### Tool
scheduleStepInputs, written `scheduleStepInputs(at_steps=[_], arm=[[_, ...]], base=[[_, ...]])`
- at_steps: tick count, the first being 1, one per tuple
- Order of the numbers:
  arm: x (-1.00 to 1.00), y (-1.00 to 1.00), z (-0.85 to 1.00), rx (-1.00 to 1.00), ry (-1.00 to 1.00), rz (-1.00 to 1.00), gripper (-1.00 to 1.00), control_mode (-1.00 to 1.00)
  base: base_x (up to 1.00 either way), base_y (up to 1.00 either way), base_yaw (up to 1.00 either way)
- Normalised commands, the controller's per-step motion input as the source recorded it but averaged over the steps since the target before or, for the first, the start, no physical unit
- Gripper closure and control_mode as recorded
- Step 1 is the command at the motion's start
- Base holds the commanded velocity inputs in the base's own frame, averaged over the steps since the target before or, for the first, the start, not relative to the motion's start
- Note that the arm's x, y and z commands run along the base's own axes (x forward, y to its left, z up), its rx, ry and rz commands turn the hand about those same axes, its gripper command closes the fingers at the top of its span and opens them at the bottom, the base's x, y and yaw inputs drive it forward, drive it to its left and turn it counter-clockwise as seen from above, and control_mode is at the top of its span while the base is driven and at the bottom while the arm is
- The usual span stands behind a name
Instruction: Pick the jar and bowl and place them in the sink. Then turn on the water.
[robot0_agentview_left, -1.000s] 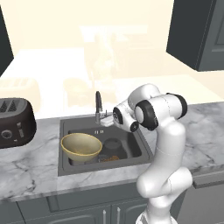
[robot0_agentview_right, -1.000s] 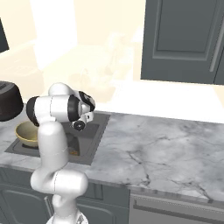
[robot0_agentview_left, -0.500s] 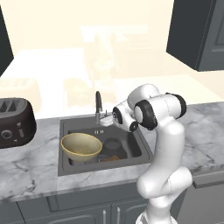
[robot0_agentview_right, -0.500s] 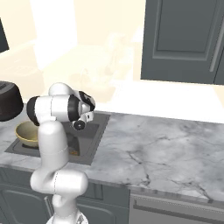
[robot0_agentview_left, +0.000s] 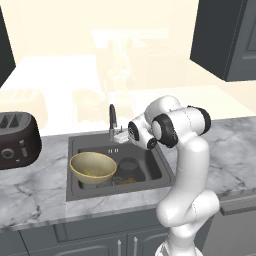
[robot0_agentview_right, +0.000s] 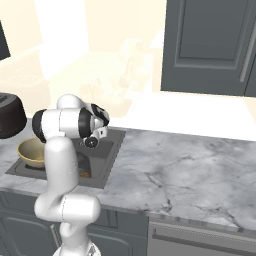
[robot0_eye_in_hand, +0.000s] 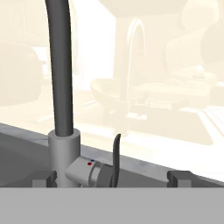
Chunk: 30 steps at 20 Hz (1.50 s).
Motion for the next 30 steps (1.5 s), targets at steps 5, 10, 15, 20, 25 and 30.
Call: scheduleStepInputs(at_steps=[5,10,15,20,25,30], arm=[[0.16,0.00,0.00,0.00,0.00,0.00,-1.00,-1.00],[0.09,0.00,0.00,0.00,0.00,0.00,-1.00,-1.00],[0.09,0.00,-0.02,0.00,0.00,0.00,-1.00,-1.00],[0.08,0.00,-0.03,0.00,0.00,0.00,-1.00,-1.00],[0.06,0.02,-0.01,0.00,0.00,0.00,-1.00,-1.00],[0.07,0.11,0.00,0.00,0.00,-0.01,-1.00,-1.00]], base=[[0.00,0.00,0.00],[0.00,0.00,0.00],[0.00,0.00,0.00],[0.00,0.00,0.00],[0.00,0.00,0.00],[0.00,0.00,0.00]])
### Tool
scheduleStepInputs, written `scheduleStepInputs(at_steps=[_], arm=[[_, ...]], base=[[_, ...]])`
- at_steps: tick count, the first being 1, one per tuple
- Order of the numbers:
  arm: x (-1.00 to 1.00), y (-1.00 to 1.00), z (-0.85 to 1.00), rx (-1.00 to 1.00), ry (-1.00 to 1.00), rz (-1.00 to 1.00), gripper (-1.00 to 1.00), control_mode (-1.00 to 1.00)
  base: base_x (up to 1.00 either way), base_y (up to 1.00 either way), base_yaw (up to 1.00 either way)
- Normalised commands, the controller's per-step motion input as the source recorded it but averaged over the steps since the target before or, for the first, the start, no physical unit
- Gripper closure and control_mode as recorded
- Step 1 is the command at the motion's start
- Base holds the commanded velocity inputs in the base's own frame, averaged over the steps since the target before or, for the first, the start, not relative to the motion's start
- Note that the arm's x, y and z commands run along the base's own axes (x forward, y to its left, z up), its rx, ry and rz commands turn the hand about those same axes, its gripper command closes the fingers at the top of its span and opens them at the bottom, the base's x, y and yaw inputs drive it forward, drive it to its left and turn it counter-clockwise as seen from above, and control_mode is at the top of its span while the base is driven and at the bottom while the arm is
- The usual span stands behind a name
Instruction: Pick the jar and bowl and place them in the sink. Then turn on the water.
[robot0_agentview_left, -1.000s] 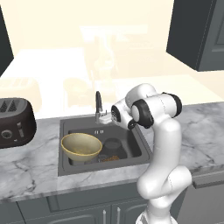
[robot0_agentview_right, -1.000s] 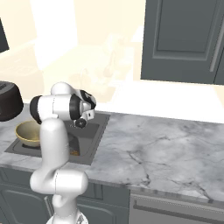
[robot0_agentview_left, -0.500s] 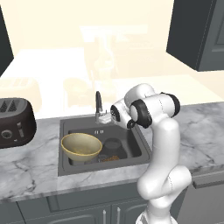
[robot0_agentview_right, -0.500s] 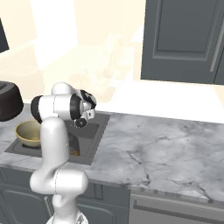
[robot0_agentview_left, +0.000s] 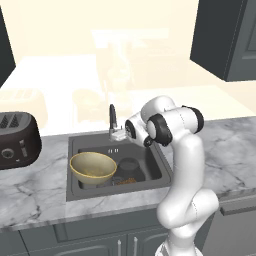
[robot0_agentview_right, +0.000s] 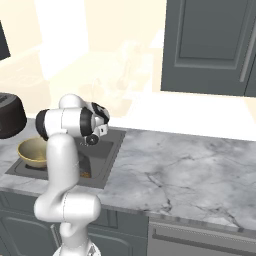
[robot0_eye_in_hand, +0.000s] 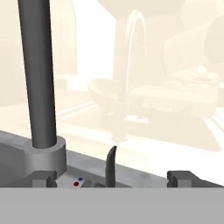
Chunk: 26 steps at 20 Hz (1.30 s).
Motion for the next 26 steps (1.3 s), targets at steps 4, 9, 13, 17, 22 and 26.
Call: scheduleStepInputs(at_steps=[4,9,13,17,22,26], arm=[[0.23,0.11,0.00,0.00,0.00,0.00,-1.00,-1.00],[0.14,0.01,-0.01,0.00,0.00,0.00,-1.00,-1.00],[0.13,0.01,-0.01,0.00,0.00,0.00,-1.00,-1.00],[0.00,0.00,0.00,0.00,0.00,0.00,-1.00,-1.00],[0.00,0.00,0.00,0.01,0.00,0.00,-1.00,-1.00],[-0.02,0.00,0.06,0.03,0.00,0.00,-1.00,-1.00]], base=[[0.00,0.00,0.00],[0.00,0.00,0.00],[0.00,0.00,0.00],[0.00,0.00,0.00],[0.00,0.00,0.00],[0.00,0.00,0.00]])
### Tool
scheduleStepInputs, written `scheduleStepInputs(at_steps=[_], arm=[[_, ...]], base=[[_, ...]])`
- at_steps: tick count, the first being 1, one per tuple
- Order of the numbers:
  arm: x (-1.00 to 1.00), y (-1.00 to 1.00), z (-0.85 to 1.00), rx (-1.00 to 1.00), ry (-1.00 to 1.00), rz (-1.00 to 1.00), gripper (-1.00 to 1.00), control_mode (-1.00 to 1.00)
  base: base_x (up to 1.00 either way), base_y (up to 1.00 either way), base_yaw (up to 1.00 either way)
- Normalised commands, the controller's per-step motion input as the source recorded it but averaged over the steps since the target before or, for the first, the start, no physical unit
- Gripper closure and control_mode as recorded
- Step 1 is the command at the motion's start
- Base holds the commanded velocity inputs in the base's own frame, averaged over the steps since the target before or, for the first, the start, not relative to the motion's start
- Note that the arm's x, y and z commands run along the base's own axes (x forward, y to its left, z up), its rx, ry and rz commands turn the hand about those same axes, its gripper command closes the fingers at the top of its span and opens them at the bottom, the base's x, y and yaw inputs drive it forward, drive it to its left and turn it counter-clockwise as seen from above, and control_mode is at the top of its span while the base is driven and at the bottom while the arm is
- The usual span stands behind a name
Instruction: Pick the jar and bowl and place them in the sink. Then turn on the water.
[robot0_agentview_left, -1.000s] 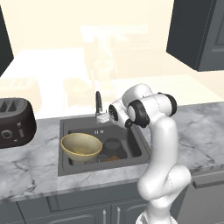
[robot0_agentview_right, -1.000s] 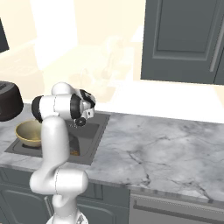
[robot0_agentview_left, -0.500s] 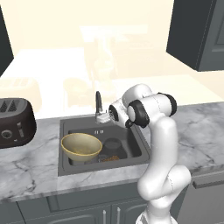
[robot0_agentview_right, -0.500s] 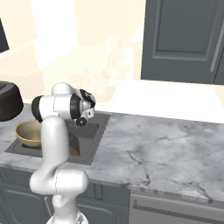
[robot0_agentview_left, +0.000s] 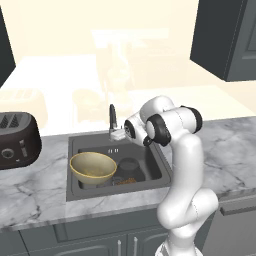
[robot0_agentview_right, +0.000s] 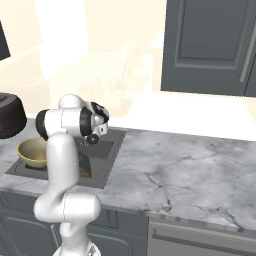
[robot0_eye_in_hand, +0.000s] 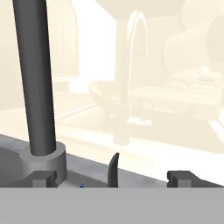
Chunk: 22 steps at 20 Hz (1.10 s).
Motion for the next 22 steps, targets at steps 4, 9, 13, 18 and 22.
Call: scheduleStepInputs(at_steps=[4,9,13,18,22], arm=[[-0.08,-0.04,0.12,0.04,0.00,0.00,-1.00,-1.00],[-0.03,-0.12,0.03,0.02,0.00,0.00,-1.00,-1.00],[0.00,-0.09,0.00,0.00,0.00,-0.01,-1.00,-1.00],[0.01,-0.02,0.00,0.00,0.00,-0.01,-1.00,-1.00],[0.06,0.00,0.00,0.00,0.00,-0.03,-1.00,-1.00]], base=[[0.00,0.00,0.00],[0.00,0.00,0.00],[0.00,0.00,0.00],[0.00,0.00,0.00],[0.00,0.00,0.00]])
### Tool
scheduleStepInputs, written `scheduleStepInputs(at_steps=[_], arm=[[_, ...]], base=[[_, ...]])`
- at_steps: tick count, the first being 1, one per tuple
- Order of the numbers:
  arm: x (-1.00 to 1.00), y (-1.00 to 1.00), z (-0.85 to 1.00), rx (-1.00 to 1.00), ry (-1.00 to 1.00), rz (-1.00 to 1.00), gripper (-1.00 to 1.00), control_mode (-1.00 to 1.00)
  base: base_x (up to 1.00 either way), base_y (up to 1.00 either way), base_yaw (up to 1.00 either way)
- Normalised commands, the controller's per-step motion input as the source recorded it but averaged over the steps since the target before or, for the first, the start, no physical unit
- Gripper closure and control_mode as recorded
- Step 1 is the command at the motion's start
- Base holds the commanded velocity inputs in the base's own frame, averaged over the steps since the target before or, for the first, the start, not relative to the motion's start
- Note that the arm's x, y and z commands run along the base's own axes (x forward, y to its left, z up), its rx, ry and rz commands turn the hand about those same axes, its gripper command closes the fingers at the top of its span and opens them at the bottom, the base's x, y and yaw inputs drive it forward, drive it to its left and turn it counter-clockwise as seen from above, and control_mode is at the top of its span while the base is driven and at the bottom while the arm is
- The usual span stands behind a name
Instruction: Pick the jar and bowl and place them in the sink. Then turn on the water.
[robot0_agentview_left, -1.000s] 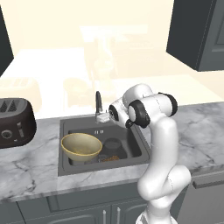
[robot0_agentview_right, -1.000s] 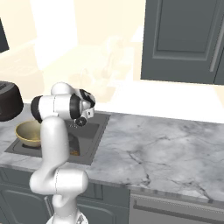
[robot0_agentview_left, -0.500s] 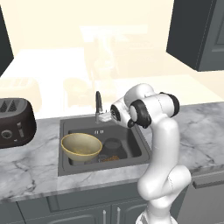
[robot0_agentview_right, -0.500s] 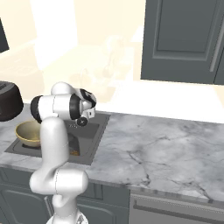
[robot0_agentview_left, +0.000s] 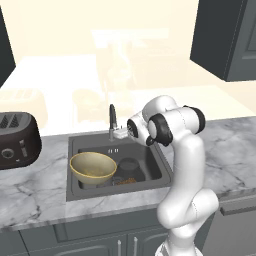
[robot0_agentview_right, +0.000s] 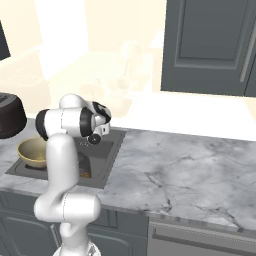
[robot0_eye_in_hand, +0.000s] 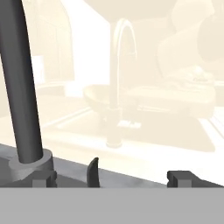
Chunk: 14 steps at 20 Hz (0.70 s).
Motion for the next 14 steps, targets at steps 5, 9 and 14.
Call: scheduleStepInputs(at_steps=[5,9,14], arm=[[0.10,0.00,0.00,0.00,0.00,-0.03,-1.00,-1.00],[0.03,0.00,0.03,0.02,0.00,-0.03,-1.00,-1.00],[0.04,0.00,0.00,0.00,0.00,-0.03,-1.00,-1.00]], base=[[0.00,0.00,0.00],[0.00,0.00,0.00],[0.00,0.00,0.00]])
